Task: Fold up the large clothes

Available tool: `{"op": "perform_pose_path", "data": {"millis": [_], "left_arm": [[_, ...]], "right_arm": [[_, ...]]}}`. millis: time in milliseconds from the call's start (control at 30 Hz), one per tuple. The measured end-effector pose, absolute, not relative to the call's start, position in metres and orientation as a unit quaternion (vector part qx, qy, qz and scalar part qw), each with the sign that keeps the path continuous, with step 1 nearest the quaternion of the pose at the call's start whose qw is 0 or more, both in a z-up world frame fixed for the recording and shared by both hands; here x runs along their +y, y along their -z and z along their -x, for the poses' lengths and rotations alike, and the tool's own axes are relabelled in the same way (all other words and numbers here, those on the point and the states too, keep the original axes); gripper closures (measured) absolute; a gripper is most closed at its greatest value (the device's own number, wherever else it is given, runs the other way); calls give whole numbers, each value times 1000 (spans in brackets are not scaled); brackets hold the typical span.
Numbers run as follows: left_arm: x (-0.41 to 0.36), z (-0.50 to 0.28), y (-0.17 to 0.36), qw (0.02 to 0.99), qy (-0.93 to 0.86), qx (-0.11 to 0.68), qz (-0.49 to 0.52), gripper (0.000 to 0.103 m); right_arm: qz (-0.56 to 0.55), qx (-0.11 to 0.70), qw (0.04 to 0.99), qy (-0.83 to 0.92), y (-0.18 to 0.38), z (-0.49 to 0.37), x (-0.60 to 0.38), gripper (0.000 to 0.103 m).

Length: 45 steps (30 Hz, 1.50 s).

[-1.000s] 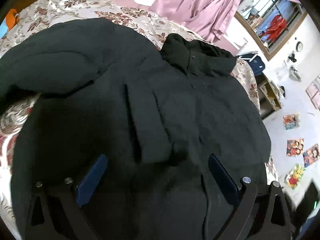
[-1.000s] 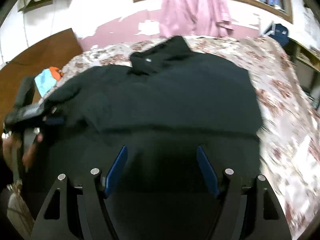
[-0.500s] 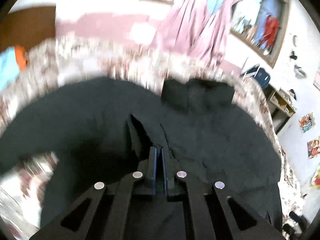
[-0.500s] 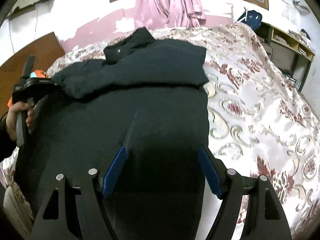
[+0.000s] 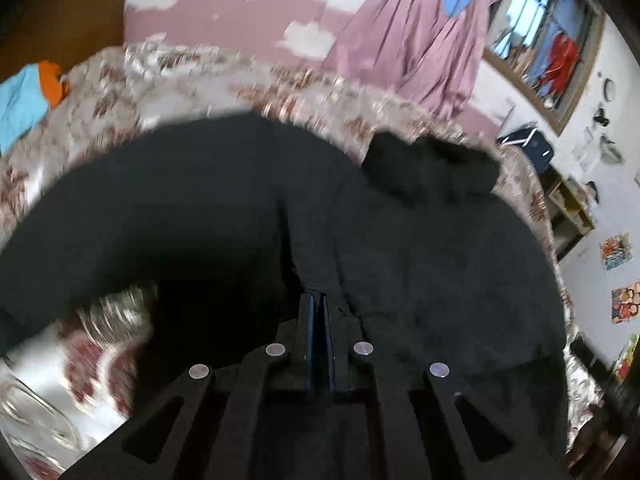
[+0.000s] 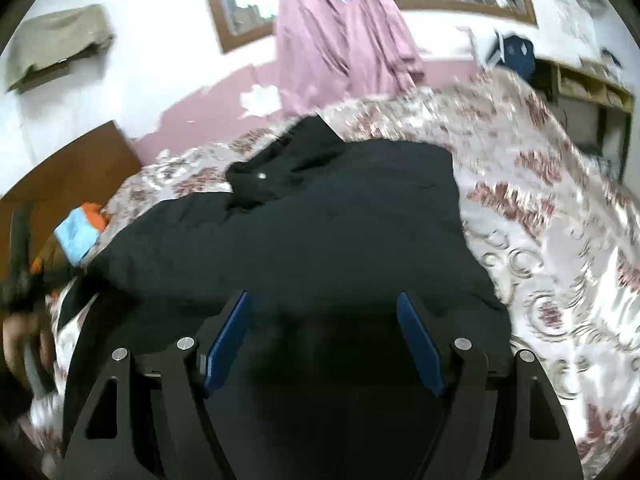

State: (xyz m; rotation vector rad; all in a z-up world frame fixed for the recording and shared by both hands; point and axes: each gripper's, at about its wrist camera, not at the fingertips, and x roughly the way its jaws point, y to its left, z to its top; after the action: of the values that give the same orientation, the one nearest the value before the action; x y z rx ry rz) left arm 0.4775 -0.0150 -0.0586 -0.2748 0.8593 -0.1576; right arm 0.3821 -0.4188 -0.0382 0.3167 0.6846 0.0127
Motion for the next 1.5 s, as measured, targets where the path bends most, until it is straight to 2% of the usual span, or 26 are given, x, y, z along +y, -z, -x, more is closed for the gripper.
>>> {"op": "perform_pose_path", "data": {"millis": [67,167,267,367,433,567,667,733,833,1067,1367,1500], "left_arm": [[-16,-476,73,894,70,423,130,97],[-15,-476,83,891,63,430,132,95],[-11,-477,84,886,67,435,146,94],[-5,-474,84,881,84,435,165,93],[0,-472,84,876,87,439,178,86],[7,-459,86,857,89,454,226,79],[9,-441,82,848,91,458,252,61],[12,-427,76,844,102,453,268,38],[26,-398,68,842,112,439,294,24],[89,-356,83,825,92,400,388,17],[175,-367,102,809,34,376,451,12],[211,-373,103,782,55,340,519,0]], "right_arm": [[-158,344,925,5,43,-402,-411,33],[-98,356,929,30,54,-428,-386,33],[-25,404,912,65,70,-459,-361,31],[20,415,906,78,79,-473,-347,13],[47,421,901,94,90,-480,-339,9],[74,397,908,113,106,-486,-330,3],[98,395,904,128,104,-480,-321,2],[92,386,910,124,100,-471,-322,2],[71,376,917,112,95,-452,-327,2],[45,400,914,54,65,-417,-317,2],[41,401,914,54,48,-420,-279,2],[1,405,912,68,61,-435,-269,2]]}}
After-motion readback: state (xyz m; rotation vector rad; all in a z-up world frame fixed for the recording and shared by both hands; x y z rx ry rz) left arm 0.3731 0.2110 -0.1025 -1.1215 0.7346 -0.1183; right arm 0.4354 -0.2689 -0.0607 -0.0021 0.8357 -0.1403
